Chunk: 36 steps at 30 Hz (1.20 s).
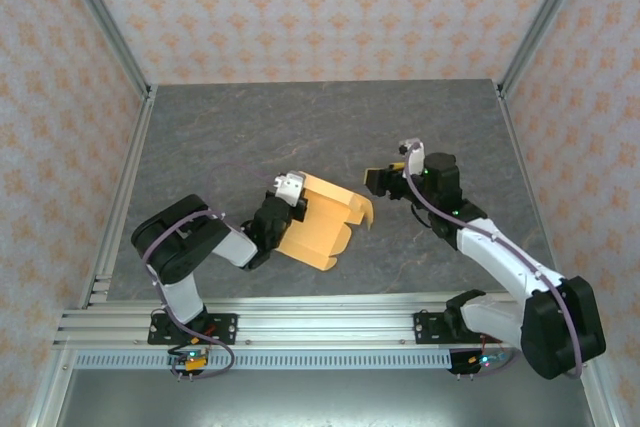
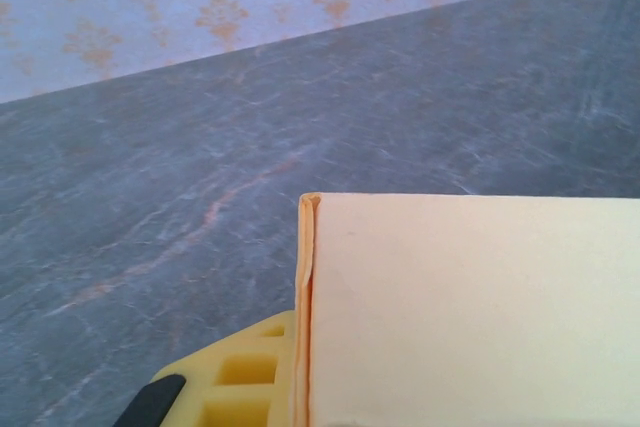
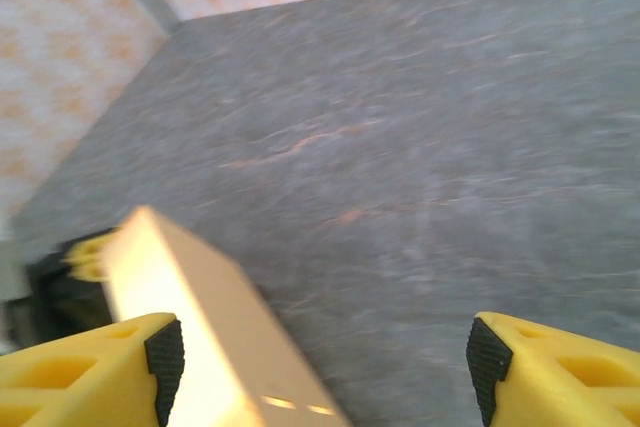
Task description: Fold the paper box
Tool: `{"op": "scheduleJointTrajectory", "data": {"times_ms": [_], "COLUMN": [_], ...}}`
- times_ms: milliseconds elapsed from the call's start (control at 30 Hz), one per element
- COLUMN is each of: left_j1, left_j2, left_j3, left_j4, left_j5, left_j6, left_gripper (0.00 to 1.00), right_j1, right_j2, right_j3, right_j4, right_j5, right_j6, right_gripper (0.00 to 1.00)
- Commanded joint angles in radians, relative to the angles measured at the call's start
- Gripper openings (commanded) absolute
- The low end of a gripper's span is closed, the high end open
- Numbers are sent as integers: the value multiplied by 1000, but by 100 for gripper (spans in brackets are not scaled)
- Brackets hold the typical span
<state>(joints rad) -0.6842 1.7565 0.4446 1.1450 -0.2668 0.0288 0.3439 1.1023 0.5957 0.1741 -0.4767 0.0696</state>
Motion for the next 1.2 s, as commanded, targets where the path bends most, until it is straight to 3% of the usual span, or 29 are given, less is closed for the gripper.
{"op": "scheduleJointTrajectory", "data": {"times_ms": [0,67,133,333,567,700,867,1167], "left_j1": [39,60,80,104,133,147,153,152], "left_j2": [-45,-51,-62,-118,-144,-157,-157,-137], "left_j3": [-17,-18,-20,-24,-20,-13,-4,7], "left_j4": [-78,-96,-116,-157,-169,-209,-209,-197], "left_j5": [-17,-2,12,38,119,144,174,209], "left_j6": [-82,-109,-139,-141,-159,-177,-188,-233], "left_gripper": [0,0,0,0,0,0,0,0], "right_j1": [-28,-31,-32,-31,-17,2,78,157], "right_j2": [-7,-9,-10,76,173,178,252,333], "right_j3": [-60,-120,-166,-31,-12,-37,-13,-20], "right_j4": [93,182,247,-6,47,99,159,375], "right_j5": [112,4,-25,-184,-296,-415,-315,-183], "right_j6": [-91,-187,-240,-496,-638,-666,-595,-499], "right_gripper": [75,76,77,74,68,71,70,47]}}
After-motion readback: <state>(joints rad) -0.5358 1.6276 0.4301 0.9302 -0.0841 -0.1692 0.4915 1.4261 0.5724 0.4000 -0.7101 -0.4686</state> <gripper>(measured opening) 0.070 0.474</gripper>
